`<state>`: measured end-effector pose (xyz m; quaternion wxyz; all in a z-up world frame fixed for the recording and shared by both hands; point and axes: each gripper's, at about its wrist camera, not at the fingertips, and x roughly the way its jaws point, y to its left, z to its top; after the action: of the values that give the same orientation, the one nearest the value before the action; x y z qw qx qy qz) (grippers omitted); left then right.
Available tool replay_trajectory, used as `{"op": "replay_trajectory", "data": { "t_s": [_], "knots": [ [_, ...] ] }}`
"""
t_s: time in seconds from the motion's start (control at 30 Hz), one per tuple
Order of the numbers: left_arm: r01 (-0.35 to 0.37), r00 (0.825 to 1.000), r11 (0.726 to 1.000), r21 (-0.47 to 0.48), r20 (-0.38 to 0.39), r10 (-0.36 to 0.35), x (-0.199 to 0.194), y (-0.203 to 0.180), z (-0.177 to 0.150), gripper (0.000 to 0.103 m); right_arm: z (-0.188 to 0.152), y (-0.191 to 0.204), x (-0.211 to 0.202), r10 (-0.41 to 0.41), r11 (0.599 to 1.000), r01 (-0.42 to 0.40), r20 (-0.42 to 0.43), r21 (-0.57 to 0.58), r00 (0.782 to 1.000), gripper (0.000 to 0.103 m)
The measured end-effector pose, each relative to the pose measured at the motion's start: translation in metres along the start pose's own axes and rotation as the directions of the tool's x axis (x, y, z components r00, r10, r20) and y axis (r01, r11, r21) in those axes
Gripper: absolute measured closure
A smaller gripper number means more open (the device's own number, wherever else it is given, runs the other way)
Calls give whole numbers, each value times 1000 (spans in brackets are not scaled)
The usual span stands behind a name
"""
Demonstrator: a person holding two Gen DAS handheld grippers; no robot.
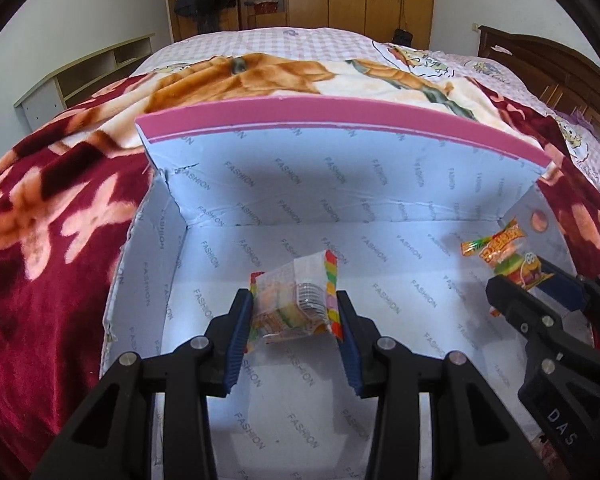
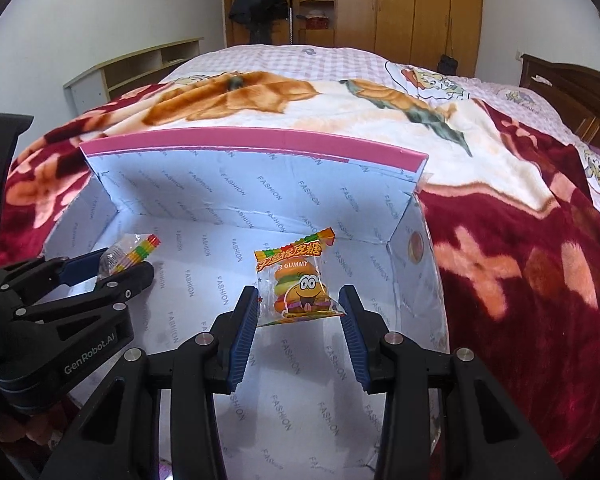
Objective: Organize snacks
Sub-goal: 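Lower both packets onto the box floor and open both tools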
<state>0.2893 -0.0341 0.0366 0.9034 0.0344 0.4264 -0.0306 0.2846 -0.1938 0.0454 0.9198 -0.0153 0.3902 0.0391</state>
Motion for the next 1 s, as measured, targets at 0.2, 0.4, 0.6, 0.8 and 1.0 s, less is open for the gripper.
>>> {"op": "replay_trajectory", "data": {
  "t_s": [0.2,0.4,0.6,0.8,1.0],
  "knots": [
    [3,1000,1000,4,-7,-3,3,-1,2,57,0,0,5,0,1000,0,-8,7,1000,61],
    [6,1000,1000,-6,-7,-6,2,0,2,51,1,-3,6,-6,999,6,-13,32,1000,57],
    [14,1000,1000,-20,6,-14,-3,2,2,44,1,-5,4,-5,999,6,-12,39,1000,52],
    [26,999,1000,-10,31,-26,-19,1,0,33,1,-3,-6,8,999,-8,0,42,1000,47],
    [33,997,999,-5,65,-33,-41,1,-1,31,0,-1,-23,26,998,-27,11,52,1000,46]
  ]
}}
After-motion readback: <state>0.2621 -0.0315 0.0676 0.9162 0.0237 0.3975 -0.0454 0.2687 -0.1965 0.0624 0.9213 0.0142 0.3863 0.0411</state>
